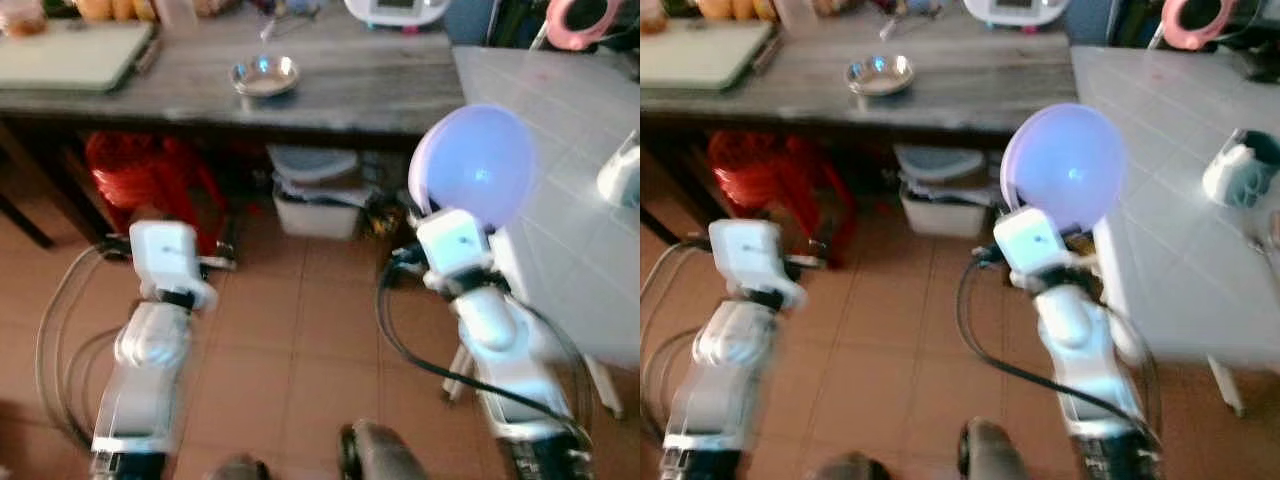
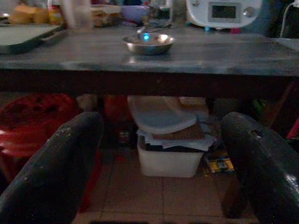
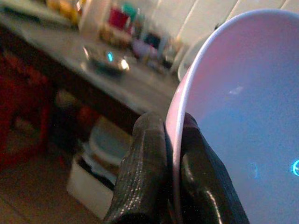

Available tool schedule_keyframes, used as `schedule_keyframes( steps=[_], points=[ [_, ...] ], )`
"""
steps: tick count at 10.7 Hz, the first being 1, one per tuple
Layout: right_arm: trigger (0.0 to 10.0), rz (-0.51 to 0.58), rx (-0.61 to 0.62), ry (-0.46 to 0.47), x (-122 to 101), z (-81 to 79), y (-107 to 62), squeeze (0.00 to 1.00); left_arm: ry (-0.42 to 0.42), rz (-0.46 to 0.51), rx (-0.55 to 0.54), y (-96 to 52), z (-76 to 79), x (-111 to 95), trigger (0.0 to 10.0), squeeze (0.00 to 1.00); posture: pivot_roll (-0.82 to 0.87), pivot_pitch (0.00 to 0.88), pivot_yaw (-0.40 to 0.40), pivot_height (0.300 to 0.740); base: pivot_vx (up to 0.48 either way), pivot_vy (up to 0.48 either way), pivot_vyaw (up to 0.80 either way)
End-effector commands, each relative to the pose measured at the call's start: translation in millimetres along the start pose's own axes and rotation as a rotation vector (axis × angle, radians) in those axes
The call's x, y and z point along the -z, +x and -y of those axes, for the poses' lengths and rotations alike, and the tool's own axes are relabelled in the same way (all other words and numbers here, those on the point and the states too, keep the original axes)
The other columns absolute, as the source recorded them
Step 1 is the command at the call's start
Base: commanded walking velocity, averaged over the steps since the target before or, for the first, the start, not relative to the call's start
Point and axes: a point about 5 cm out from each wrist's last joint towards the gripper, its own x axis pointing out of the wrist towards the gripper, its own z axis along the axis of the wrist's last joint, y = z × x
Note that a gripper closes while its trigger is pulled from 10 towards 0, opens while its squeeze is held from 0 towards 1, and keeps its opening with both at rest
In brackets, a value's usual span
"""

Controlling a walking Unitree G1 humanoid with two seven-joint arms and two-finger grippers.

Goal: Setting the table

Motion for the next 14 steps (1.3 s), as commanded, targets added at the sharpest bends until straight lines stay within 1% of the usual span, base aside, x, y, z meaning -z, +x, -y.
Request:
schedule_keyframes(
  steps=[1,2,3,4,5,8,11,14],
  points=[
    [10.0,0.034,-0.007,0.013,-7.7,-2.2,3.6,0.0,0.022,0.003,-0.022,-0.3,-7.7,-2.1,10.0,0.0,-0.03,0.12,0.011,0.74,0.48,0.0,0.0],
    [10.0,0.036,-0.01,0.014,-8.1,-3.1,3.8,0.0,0.021,0.004,-0.02,0.4,-7.5,-2.2,10.0,0.0,-0.04,0.12,0.013,0.74,0.48,0.0,0.0],
    [10.0,0.052,-0.017,-0.005,-10.2,-3.6,3.7,0.0,0.019,0.004,-0.02,0.8,-7.1,-2.5,10.0,0.0,-0.04,0.121,0.014,0.74,0.48,0.0,0.0],
    [10.0,0.061,-0.021,-0.02,-11.7,-4.3,3.8,0.0,0.018,0.005,-0.019,1.0,-7.0,-2.7,10.0,0.0,-0.04,0.121,0.014,0.74,0.48,0.0,0.49],
    [10.0,0.058,-0.016,-0.001,-11.5,-4.5,4.2,0.0,0.019,0.005,-0.017,0.9,-6.9,-2.7,10.0,0.0,-0.03,0.12,0.015,0.74,0.48,0.0,0.0],
    [10.0,0.058,-0.011,0.005,-11.6,-4.5,6.4,0.0,0.014,0.01,-0.015,1.8,-6.2,-4.4,10.0,0.0,-0.03,0.119,0.016,0.74,0.48,0.0,0.0],
    [10.0,0.084,0.002,0.009,-16.1,-0.8,10.2,0.0,-0.023,0.02,-0.017,4.3,-5.1,-7.3,10.0,0.0,-0.04,0.118,0.017,0.74,0.46,0.0,0.0],
    [10.0,0.097,0.014,0.003,-18.0,4.6,14.3,0.0,-0.023,0.029,-0.017,4.6,-3.6,-9.6,10.0,0.0,-0.04,0.118,0.016,0.74,0.336,0.341,0.0]
  ],
)
